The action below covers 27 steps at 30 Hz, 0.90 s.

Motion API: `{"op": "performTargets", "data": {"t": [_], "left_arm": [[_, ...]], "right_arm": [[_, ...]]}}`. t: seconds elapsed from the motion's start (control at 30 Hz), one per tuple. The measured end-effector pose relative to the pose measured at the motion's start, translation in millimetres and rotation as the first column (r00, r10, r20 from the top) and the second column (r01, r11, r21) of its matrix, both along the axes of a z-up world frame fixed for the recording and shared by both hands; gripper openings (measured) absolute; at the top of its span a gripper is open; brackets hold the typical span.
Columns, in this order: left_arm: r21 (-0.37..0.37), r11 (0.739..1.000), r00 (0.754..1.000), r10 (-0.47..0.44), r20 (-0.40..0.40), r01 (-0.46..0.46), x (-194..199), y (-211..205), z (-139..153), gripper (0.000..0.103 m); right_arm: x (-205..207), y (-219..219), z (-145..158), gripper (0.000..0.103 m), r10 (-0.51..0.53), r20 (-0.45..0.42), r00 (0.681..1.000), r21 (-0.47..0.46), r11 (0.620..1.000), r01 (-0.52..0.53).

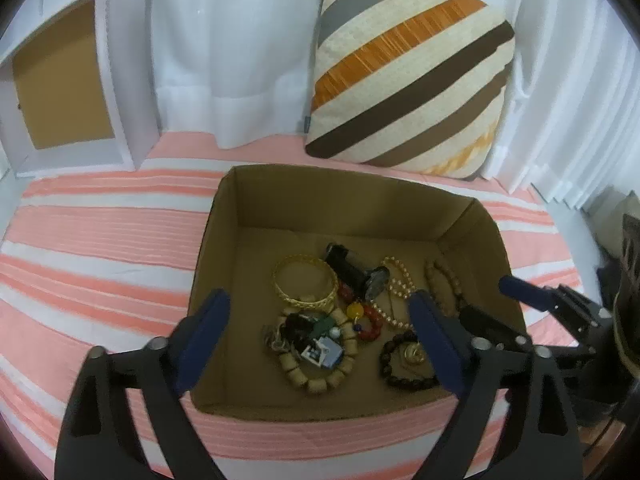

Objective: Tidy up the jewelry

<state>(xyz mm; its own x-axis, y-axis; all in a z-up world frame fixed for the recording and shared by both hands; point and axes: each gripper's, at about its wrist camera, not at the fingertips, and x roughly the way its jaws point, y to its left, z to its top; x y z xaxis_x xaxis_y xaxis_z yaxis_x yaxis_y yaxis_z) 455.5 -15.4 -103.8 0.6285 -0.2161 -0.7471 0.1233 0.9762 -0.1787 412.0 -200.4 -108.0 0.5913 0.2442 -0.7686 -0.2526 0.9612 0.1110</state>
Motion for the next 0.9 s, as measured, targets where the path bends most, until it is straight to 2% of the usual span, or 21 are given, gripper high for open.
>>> {"op": "performTargets", "data": {"t": [0.13, 0.3, 0.47, 0.57, 0.7, 0.9], "left_arm": [[0.037, 0.999, 1.000, 0.007, 0.021, -0.008, -14, -6, 9, 0.098], [0.049, 0.999, 0.999, 0.017, 0.049, -0.019, -37, -9, 24, 0.100], [0.149, 0.985, 0.990, 0.071, 0.126, -0.089, -67, -11, 48, 0.101], [0.139, 0.983, 0.983, 0.101, 0.156, -0.123, -93, -4, 61, 0.101], [0.170, 0.976, 0.981, 0.109, 0.161, -0.136, -119, 0, 71, 0.101], [0.155, 0.976, 0.982, 0.129, 0.138, -0.150, -144, 9, 83, 0.101]], "right_arm": [[-12, -1, 12, 0.077, -0.016, 0.011, 1.000, 0.014, 1.000, 0.016], [-32, -1, 33, 0.080, -0.045, 0.043, 0.998, -0.001, 0.999, 0.045], [-55, -4, 57, 0.081, -0.068, 0.067, 0.995, -0.020, 0.997, 0.069], [-75, -6, 74, 0.082, -0.079, 0.076, 0.994, -0.034, 0.996, 0.082], [-103, -8, 93, 0.083, -0.091, 0.094, 0.991, -0.027, 0.995, 0.094], [-137, -6, 112, 0.083, -0.080, 0.106, 0.991, -0.025, 0.996, 0.083]]}}
